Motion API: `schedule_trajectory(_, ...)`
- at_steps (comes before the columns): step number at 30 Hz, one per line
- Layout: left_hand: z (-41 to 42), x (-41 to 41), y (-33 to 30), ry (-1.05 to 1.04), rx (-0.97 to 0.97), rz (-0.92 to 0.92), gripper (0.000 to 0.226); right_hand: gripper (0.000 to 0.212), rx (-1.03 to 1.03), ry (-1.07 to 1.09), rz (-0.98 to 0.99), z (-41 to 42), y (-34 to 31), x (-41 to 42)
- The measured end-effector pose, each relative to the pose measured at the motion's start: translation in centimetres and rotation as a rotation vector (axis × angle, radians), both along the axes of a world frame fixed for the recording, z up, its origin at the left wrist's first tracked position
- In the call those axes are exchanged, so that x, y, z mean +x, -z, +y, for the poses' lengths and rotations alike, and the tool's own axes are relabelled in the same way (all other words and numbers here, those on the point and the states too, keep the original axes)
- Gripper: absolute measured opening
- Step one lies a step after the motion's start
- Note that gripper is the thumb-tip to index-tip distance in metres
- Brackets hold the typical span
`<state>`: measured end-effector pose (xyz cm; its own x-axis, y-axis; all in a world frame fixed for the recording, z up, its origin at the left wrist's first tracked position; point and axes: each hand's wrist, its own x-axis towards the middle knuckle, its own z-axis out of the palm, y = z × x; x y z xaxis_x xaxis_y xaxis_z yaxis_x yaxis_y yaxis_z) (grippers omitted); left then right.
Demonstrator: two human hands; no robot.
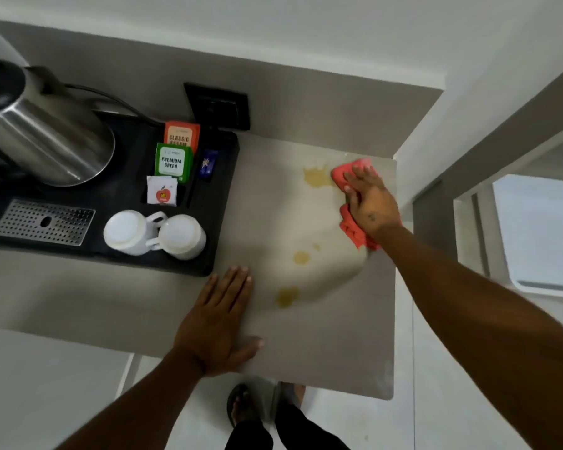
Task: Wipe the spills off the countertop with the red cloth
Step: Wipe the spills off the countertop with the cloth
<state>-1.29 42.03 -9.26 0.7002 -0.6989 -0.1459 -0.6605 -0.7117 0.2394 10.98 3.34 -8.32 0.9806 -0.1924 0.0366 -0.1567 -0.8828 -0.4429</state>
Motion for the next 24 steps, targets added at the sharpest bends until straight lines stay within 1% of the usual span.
schedule_trajectory(3, 0.0, 0.0, 0.4, -0.001, -0.007, -0.008, 0.107, 0.042, 0.017, 0.26, -0.026, 0.1, 0.0, 0.9)
schedule_trajectory(5, 0.0, 0.0, 0.4, 0.002, 0.005, -0.007, 0.107, 0.042, 0.05, 0.359, -0.018, 1.4, -0.5, 3.2)
schedule_trajectory(6, 0.1, 0.0, 0.5, 0.0, 0.007, -0.008, 0.108, 0.042, 0.058, 0.364, -0.011, 1.9, -0.9, 3.9)
schedule_trajectory(7, 0.1, 0.1, 0.4, -0.001, 0.008, -0.011, 0.108, 0.04, 0.059, 0.317, -0.012, 2.2, -0.9, 4.1)
schedule_trajectory(10, 0.2, 0.0, 0.3, 0.012, -0.003, -0.002, 0.108, 0.038, 0.028, 0.076, -0.041, 0.7, -0.6, 2.2)
schedule_trajectory(11, 0.1, 0.0, 0.3, 0.008, -0.01, -0.002, 0.108, 0.038, 0.027, 0.073, -0.049, 0.1, -0.3, 1.4)
schedule_trajectory(12, 0.1, 0.0, 0.3, 0.007, -0.012, -0.007, 0.108, 0.039, 0.037, 0.118, -0.063, -0.3, -0.1, 1.2)
schedule_trajectory(14, 0.1, 0.0, 0.4, 0.014, -0.004, -0.019, 0.11, 0.039, 0.071, 0.219, -0.075, 0.1, -0.1, 2.4)
schedule_trajectory(16, 0.1, 0.0, 0.4, 0.016, 0.0, -0.011, 0.11, 0.039, 0.071, 0.252, -0.058, 1.1, -0.2, 3.8)
schedule_trajectory(18, 0.2, 0.1, 0.2, 0.008, -0.005, -0.015, 0.108, 0.038, 0.042, 0.173, -0.065, 1.7, -0.7, 4.3)
schedule_trajectory(21, 0.1, 0.0, 0.3, 0.015, -0.023, -0.009, 0.106, 0.038, -0.027, -0.075, -0.059, 0.7, -0.6, 2.4)
schedule_trajectory(22, 0.1, -0.1, 0.3, 0.012, -0.024, -0.002, 0.106, 0.039, -0.036, -0.099, -0.057, 0.3, -0.5, 1.6)
schedule_trajectory(24, 0.2, 0.0, 0.4, 0.01, -0.011, 0.003, 0.107, 0.041, -0.032, -0.03, -0.051, 0.2, -0.6, 1.3)
